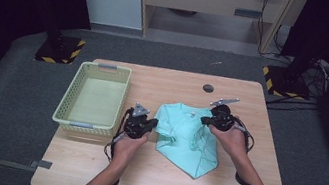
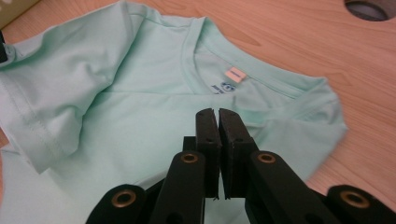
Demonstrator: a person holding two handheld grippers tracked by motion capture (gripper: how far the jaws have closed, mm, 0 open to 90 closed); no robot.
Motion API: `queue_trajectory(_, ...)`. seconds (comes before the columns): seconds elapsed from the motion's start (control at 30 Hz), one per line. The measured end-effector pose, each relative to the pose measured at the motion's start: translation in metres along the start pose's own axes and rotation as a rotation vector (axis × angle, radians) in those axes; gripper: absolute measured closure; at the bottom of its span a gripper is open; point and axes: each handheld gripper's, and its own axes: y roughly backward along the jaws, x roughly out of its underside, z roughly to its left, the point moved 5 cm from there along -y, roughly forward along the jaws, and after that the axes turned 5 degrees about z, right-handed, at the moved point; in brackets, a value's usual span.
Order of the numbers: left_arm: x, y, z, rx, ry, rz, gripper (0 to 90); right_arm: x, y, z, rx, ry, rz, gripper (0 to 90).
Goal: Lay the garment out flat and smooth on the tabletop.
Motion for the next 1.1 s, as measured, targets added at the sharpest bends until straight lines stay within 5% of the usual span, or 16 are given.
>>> queue_trajectory(0.5, -0.007, 0.002, -0.003, 0.009, 0.005, -0.02, 87.1, 0.013, 0.045, -0.041, 0.053, -0.033, -0.007, 87.4)
queue_trajectory(1.1, -0.01, 0.004, -0.005, 0.015, 0.005, -0.029, 87.0, 0.041, 0.073, -0.088, 0.109, -0.106, 0.012, 87.3)
